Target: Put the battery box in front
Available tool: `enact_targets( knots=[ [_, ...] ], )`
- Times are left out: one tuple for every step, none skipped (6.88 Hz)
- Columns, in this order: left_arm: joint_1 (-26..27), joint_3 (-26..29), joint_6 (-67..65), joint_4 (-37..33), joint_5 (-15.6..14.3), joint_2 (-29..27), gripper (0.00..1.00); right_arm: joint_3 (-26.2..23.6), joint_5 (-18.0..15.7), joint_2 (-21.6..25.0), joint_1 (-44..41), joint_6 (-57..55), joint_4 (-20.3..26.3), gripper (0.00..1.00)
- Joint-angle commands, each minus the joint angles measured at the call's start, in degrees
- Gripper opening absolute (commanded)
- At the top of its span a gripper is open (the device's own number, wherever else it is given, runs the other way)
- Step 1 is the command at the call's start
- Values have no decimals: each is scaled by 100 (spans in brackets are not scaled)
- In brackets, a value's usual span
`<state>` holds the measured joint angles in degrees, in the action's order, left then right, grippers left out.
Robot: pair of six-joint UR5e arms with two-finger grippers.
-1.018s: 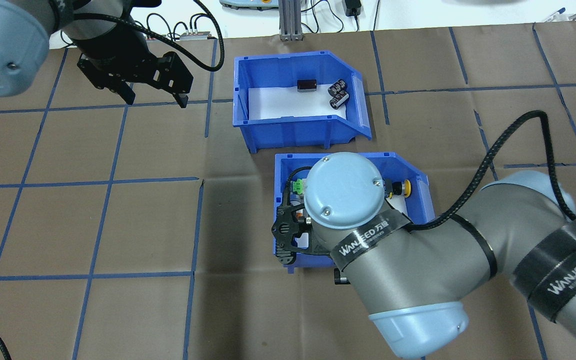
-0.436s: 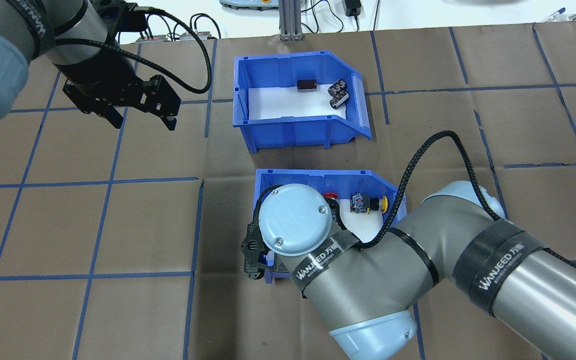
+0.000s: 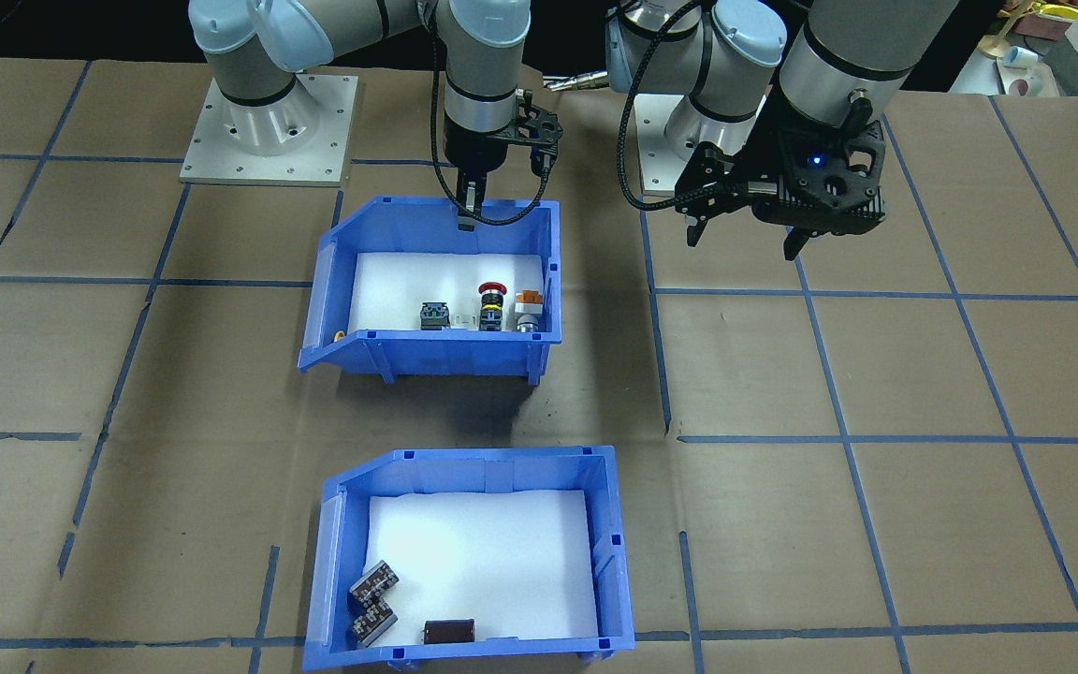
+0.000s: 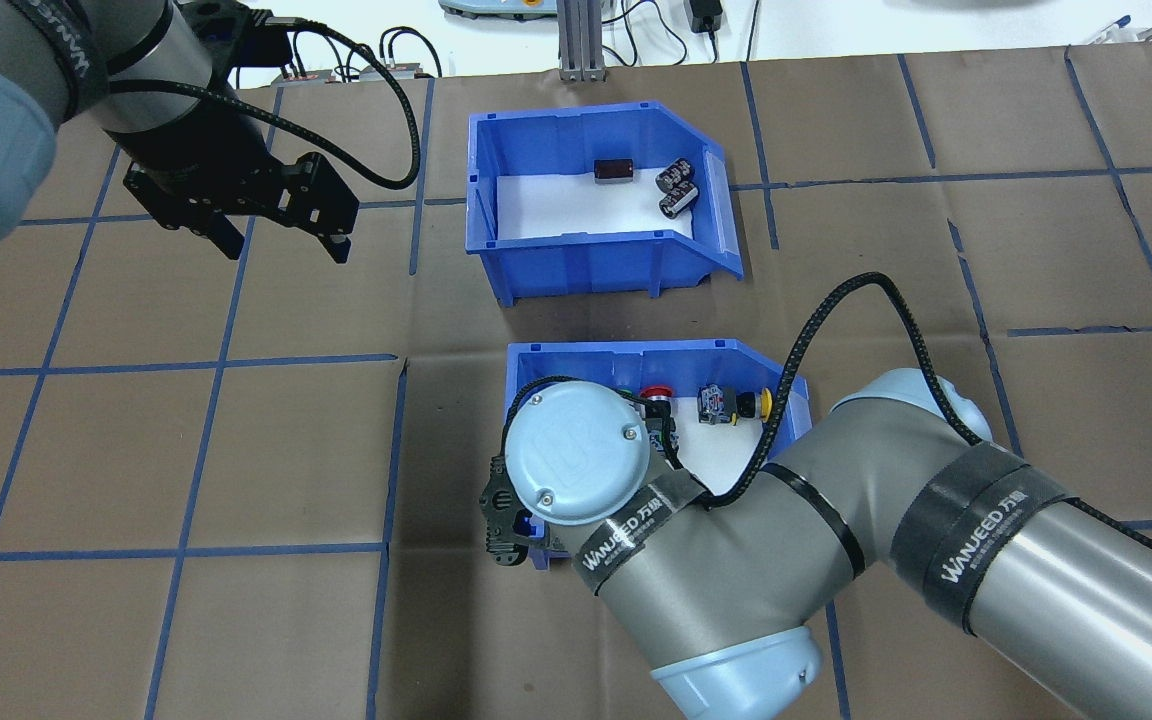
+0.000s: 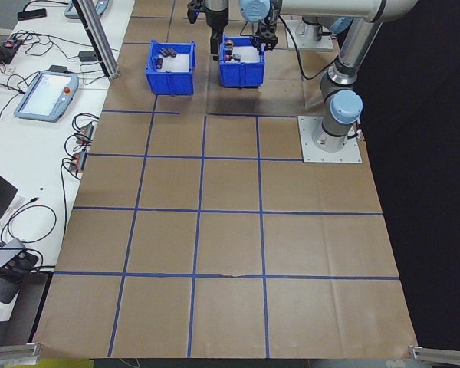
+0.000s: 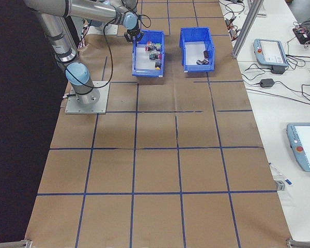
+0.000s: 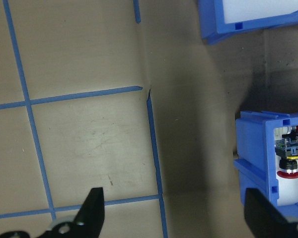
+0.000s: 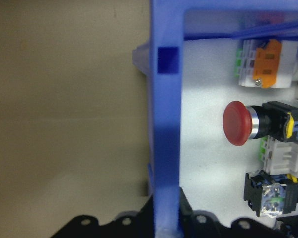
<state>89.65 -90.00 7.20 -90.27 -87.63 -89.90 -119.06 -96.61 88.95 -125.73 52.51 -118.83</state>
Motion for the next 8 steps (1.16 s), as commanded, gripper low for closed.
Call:
enact_targets(
  knots=[
    [-1,17,1,0,-9,-1,99,14,2,7,22,5,0,100],
    [-1,113,1,0,-78,-71,99,58,-24,69,31,-13,61,100],
    [-1,140,1,-8,-218,-98,99,111,-33,252,92,-13,61,100],
    [-1,141,-34,0,-211,-107,99,128,-25,558,127,-13,323,100],
    [-1,158,-43,0,-211,-133,99,224,1,857,214,-13,804,100],
    [-1,158,-43,0,-220,-142,99,452,28,973,502,-74,1322,100],
    [-9,176,-43,0,-220,-142,99,715,63,975,914,-92,1536,100],
    [-9,176,-43,0,-220,-142,99,831,194,975,1371,-92,1547,100]
  ],
)
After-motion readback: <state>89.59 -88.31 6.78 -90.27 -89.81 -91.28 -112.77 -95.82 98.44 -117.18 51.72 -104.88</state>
